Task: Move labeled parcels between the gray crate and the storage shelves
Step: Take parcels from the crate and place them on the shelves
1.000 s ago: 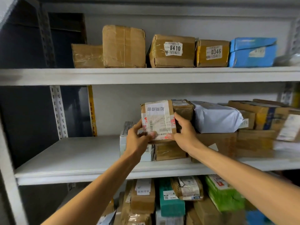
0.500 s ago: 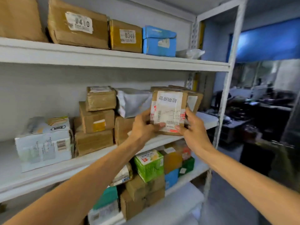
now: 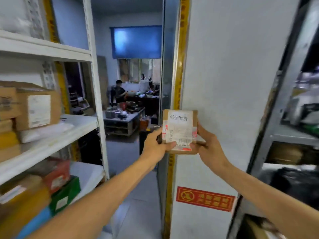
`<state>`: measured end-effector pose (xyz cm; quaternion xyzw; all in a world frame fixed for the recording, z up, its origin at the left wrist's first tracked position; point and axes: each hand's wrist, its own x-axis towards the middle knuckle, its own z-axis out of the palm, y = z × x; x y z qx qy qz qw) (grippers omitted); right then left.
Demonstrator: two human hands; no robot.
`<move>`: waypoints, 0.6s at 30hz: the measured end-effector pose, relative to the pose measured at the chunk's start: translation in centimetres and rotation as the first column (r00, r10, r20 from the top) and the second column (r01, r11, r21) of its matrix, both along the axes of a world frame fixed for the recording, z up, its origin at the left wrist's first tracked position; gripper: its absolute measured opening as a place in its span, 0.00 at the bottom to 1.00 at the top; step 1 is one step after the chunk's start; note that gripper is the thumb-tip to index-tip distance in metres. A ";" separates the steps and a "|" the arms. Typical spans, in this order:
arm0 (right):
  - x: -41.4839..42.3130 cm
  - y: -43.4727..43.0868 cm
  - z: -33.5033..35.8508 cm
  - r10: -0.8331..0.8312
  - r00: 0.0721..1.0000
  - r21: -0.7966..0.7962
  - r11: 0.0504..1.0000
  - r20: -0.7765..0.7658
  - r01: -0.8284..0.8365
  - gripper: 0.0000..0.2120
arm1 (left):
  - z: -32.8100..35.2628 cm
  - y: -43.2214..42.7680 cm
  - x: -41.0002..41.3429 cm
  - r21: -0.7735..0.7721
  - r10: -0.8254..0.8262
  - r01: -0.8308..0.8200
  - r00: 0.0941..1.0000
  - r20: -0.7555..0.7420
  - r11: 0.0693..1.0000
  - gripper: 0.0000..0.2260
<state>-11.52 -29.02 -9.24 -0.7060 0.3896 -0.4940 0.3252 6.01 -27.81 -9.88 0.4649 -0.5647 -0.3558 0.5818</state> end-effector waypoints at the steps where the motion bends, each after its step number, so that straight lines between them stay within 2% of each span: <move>1: -2.4 -0.8 -0.5 -0.062 0.998 0.012 0.998 -0.003 0.062 0.36 | -0.4 -1.7 -2.3 0.003 -0.059 0.059 0.998 0.006 0.998 0.24; 4: -8.8 -2.0 -1.9 -0.258 0.966 0.033 0.966 0.002 0.258 0.37 | -1.4 -5.9 -9.0 0.028 -0.211 0.211 0.977 0.024 0.977 0.26; 9: -16.6 -0.9 -3.5 -0.469 0.882 0.137 0.877 0.039 0.461 0.40 | -3.2 -10.2 -18.4 0.079 -0.450 0.444 0.891 0.069 0.892 0.24; 12: -19.6 0.2 -4.4 -0.630 0.775 0.169 0.770 0.043 0.616 0.40 | -4.2 -11.4 -22.9 0.111 -0.593 0.584 0.802 0.070 0.804 0.23; 14: -21.1 0.9 -5.3 -0.719 0.693 0.176 0.689 0.046 0.703 0.39 | -5.0 -12.0 -25.5 0.130 -0.701 0.690 0.710 0.069 0.712 0.23; 18: -22.6 2.7 -6.5 -0.822 0.564 0.219 0.565 0.077 0.795 0.39 | -5.5 -12.1 -28.8 0.154 -0.814 0.799 0.576 0.079 0.581 0.22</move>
